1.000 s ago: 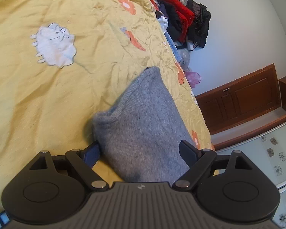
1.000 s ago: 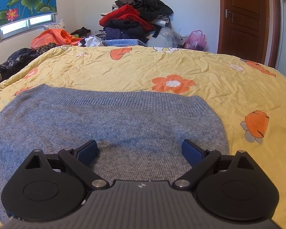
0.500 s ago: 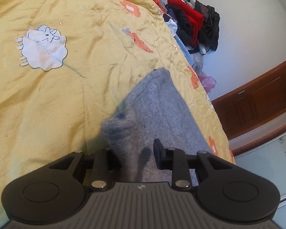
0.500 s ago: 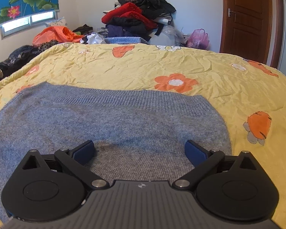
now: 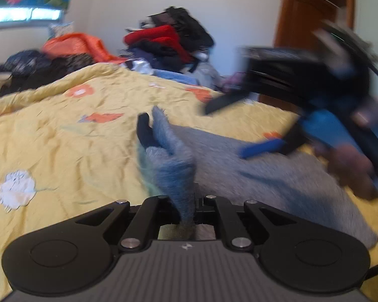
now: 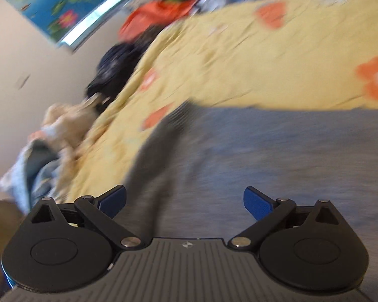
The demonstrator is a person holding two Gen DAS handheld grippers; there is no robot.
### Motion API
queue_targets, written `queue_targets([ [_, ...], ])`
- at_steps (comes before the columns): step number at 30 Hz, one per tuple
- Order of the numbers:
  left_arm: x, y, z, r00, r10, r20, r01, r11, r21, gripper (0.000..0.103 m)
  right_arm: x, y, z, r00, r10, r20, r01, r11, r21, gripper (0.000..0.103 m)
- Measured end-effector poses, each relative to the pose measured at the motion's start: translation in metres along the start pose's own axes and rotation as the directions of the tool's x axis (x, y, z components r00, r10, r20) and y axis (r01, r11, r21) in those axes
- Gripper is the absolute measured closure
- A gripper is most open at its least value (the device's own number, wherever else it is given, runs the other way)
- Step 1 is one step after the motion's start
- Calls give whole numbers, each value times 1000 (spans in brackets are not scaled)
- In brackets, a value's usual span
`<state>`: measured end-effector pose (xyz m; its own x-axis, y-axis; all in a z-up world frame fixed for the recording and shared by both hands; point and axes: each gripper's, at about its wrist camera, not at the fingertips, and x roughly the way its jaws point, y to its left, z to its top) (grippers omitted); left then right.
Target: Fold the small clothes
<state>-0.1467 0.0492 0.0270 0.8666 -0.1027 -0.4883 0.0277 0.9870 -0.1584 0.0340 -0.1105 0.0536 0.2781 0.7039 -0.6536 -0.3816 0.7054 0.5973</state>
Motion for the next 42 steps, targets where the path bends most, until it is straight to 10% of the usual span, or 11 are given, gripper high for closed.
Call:
queue_targets([
  [15, 5, -11, -4, 999, -15, -32, 18, 995, 99, 97, 116, 58, 52, 956, -224, -187, 181, 958, -223, 41],
  [18, 2, -17, -1, 999, -21, -24, 24, 990, 137, 97, 117, 60, 48, 950, -265, -165, 201, 924, -326, 86],
  [25, -6, -57, 21, 985, -174, -7, 172, 964, 204, 97, 36, 19, 49, 984, -173, -48, 150, 939, -310, 86],
  [33, 9, -151, 21, 897, -431, -97, 440, 846, 301, 97, -114, -83, 26, 969, -184, 165, 204, 972, -118, 86],
  [38, 37, -188, -11, 865, -430, -260, 498, 801, 333, 97, -140, -144, -11, 952, -259, 163, 266, 964, -22, 86],
  [42, 42, -196, -25, 870, -400, -288, 487, 787, 378, 97, -129, -170, -36, 950, -261, 174, 259, 965, 38, 86],
])
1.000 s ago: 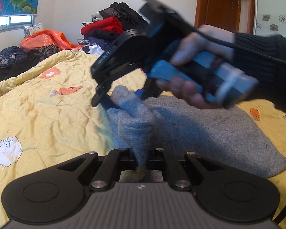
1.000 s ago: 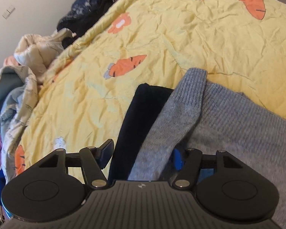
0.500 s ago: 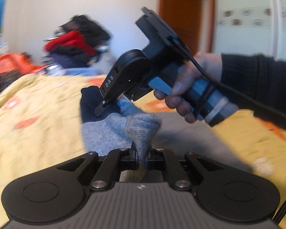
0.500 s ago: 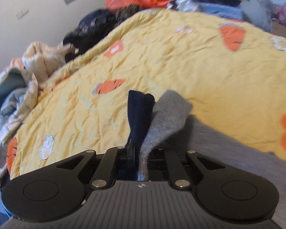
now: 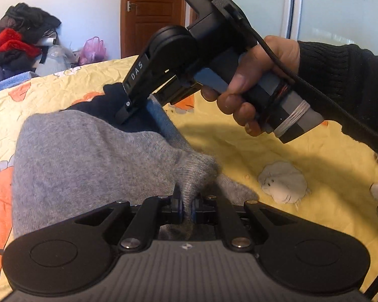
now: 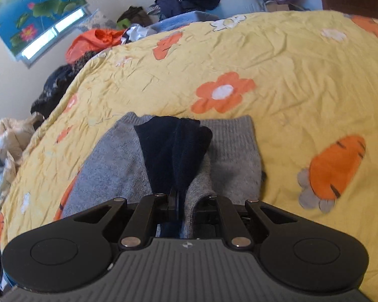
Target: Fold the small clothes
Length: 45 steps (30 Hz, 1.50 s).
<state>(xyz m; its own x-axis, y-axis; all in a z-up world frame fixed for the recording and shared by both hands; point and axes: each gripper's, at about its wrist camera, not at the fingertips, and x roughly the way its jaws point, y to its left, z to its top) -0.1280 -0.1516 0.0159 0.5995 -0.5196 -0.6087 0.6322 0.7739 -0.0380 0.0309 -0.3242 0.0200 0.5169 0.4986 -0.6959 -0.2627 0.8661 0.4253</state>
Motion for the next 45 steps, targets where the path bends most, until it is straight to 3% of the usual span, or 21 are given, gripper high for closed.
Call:
queue_targets([
  [5, 0, -8, 1, 1000, -9, 19, 8, 999, 48, 97, -18, -2, -4, 995, 39, 90, -40, 999, 9, 86],
  [8, 18, 5, -1, 999, -24, -36, 24, 1000, 3, 97, -11, -15, -4, 998, 16, 66, -18, 999, 31, 86],
  [11, 19, 3, -3, 1000, -18, -24, 19, 1000, 22, 97, -5, -26, -9, 998, 27, 55, -32, 996, 87, 85],
  [13, 13, 5, -2, 999, -31, -20, 32, 999, 28, 96, -8, -29, -10, 998, 33, 57, -40, 992, 120, 69],
  [15, 0, 9, 2, 999, -50, 6, 50, 999, 13, 96, -14, -30, -11, 997, 40, 65, -49, 991, 129, 64],
  [17, -17, 21, 9, 993, -116, 20, 117, 993, -34, 93, -24, -32, -9, 995, 33, 94, -47, 988, 147, 62],
  [18, -30, 28, 10, 988, -153, 33, 155, 986, -60, 88, -30, -33, -7, 994, 21, 107, -38, 987, 155, 57],
  [20, -50, 46, 12, 983, -165, 78, 172, 981, -92, 67, -43, -34, -4, 988, -12, 156, -14, 987, 161, 50],
  [22, -68, 65, 10, 984, -113, 139, 131, 984, -125, 10, -52, -34, 0, 981, -12, 194, -20, 986, 165, 45],
  [23, -76, 75, 8, 978, -93, 185, 119, 984, -135, 7, -54, -32, 3, 979, -10, 204, -25, 986, 165, 45],
  [25, -81, 96, 7, 969, -36, 245, 78, 983, -163, 8, -55, -29, 8, 976, 0, 216, -34, 988, 153, 45],
  [27, -68, 119, 12, 980, 31, 198, 20, 968, -250, 8, -49, -26, 12, 978, 8, 209, -39, 989, 144, 45],
  [30, -34, 156, 11, 992, 65, 107, -13, 903, -429, 8, -29, -24, 18, 986, -38, 161, 15, 990, 140, 45],
  [33, -11, 174, 10, 998, 34, 57, -1, 860, -510, 9, -7, -25, 17, 994, -49, 101, 33, 987, 156, 46],
  [36, 5, 174, 15, 999, 16, 35, 5, 854, -520, 9, 9, -19, 12, 998, -45, 43, 40, 993, 110, 82],
  [39, 18, 162, 23, 1000, 8, 11, -2, 873, -487, 21, -4, -18, 14, 994, -62, 87, 53, 993, 108, 85],
  [41, 30, 154, 25, 999, 32, -22, -39, 897, -439, 21, -12, -29, 14, 990, -88, 106, 74, 989, 129, 86],
  [43, 36, 145, 20, 996, 77, -43, -87, 915, -394, 21, -5, -45, 10, 992, -98, 74, 85, 982, 170, 85],
  [45, 35, 146, 18, 994, 92, -53, -106, 914, -392, 20, -6, -49, 3, 992, -69, 103, 46, 977, 206, 77],
])
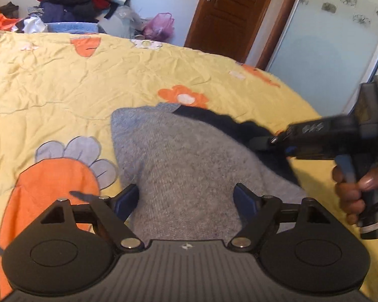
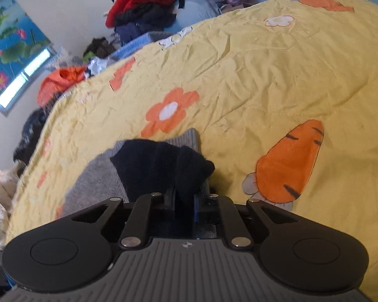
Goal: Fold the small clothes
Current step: 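Regrasp the grey fold with the left tool while the right tool holds the navy section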
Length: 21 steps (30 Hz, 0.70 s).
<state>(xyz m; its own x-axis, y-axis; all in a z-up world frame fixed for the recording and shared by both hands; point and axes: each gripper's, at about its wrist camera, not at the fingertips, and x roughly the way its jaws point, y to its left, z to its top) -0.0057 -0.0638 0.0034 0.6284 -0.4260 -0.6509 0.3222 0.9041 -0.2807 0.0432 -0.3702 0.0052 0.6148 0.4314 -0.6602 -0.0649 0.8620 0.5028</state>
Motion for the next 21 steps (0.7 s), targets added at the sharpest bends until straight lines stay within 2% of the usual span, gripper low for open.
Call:
queue_targets([
  [2, -10, 9, 1, 1000, -13, 13, 14, 999, -31, 20, -10, 1, -3, 999, 21, 34, -23, 999, 38, 65],
  [3, -17, 14, 1, 999, -19, 30, 20, 999, -44, 20, -17, 2, -4, 998, 25, 54, -27, 998, 50, 53],
  [4, -23, 19, 2, 999, -18, 47, 21, 998, -58, 20, -24, 2, -7, 996, 28, 82, -32, 998, 56, 47],
  [6, -26, 33, 6, 998, -30, 51, 36, 994, -106, 20, -37, -2, -11, 992, 37, 123, -46, 997, 66, 42],
  [8, -21, 47, 12, 998, -66, 24, 69, 981, -181, 20, -40, -7, -14, 993, 29, 116, -38, 997, 74, 41],
  [10, -6, 64, 14, 989, -148, -16, 136, 946, -295, 20, -33, -11, -15, 997, 7, 78, -13, 997, 70, 41],
  [11, 3, 73, 14, 977, -211, -35, 183, 912, -368, 20, -29, -12, -15, 998, 1, 59, -6, 997, 74, 41],
  [12, 9, 80, 14, 963, -268, -23, 233, 874, -426, 20, -23, -13, -16, 999, 9, 36, -12, 997, 80, 41],
  [14, 18, 87, 17, 947, -320, -14, 271, 823, -499, 20, -12, -14, -19, 997, 79, 0, -79, 991, 109, 41],
  [15, 22, 88, 18, 943, -333, -10, 279, 807, -521, 21, -5, -14, -20, 993, 115, -20, -111, 986, 127, 39],
  [17, 30, 89, 21, 937, -348, -2, 292, 789, -540, 22, 2, -10, -23, 989, 148, -5, -146, 981, 126, 33],
  [18, 33, 88, 24, 941, -338, -11, 279, 795, -539, 38, 4, -8, -23, 986, 165, 1, -163, 977, 135, 30],
  [19, 37, 86, 26, 949, -312, -37, 247, 813, -528, 58, 6, -8, -23, 984, 177, 5, -176, 973, 150, 32],
  [20, 39, 85, 28, 955, -294, -48, 229, 829, -510, 61, 8, -7, -23, 984, 179, 4, -178, 970, 164, 38],
  [21, 38, 84, 30, 958, -283, -51, 222, 840, -495, 64, 11, -6, -23, 986, 167, -9, -163, 972, 167, 60],
])
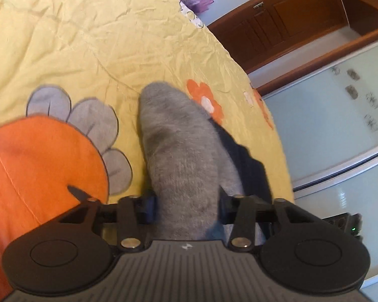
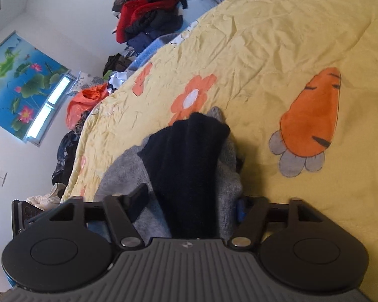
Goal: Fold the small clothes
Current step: 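Regrasp the grey fold with the left tool while the right tool holds the navy section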
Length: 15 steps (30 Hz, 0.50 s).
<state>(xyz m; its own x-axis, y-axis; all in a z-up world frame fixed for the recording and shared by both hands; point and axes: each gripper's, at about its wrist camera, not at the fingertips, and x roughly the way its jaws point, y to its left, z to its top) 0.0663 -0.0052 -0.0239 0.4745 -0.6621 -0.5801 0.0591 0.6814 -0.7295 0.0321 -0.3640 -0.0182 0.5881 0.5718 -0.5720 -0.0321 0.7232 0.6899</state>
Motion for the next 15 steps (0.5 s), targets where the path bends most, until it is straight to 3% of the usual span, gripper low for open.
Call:
queue_targets([
  [4, -16, -17, -1, 998, 57, 37, -61, 989, 134, 72, 2, 11, -6, 1000, 5, 15, -5, 1000, -6, 69],
  [9, -52, -24, 29, 990, 92, 109, -115, 967, 229, 72, 7, 49, 3, 994, 97, 47, -95, 994, -48, 70],
  [12, -64, -19, 59, 975, 160, 155, -195, 949, 247, 71, 29, 66, 16, 989, 134, 57, -132, 990, -44, 71],
  [15, -54, 0, 74, 948, 270, 167, -306, 916, 259, 65, 66, 66, 26, 996, 87, 34, -87, 996, -4, 70],
])
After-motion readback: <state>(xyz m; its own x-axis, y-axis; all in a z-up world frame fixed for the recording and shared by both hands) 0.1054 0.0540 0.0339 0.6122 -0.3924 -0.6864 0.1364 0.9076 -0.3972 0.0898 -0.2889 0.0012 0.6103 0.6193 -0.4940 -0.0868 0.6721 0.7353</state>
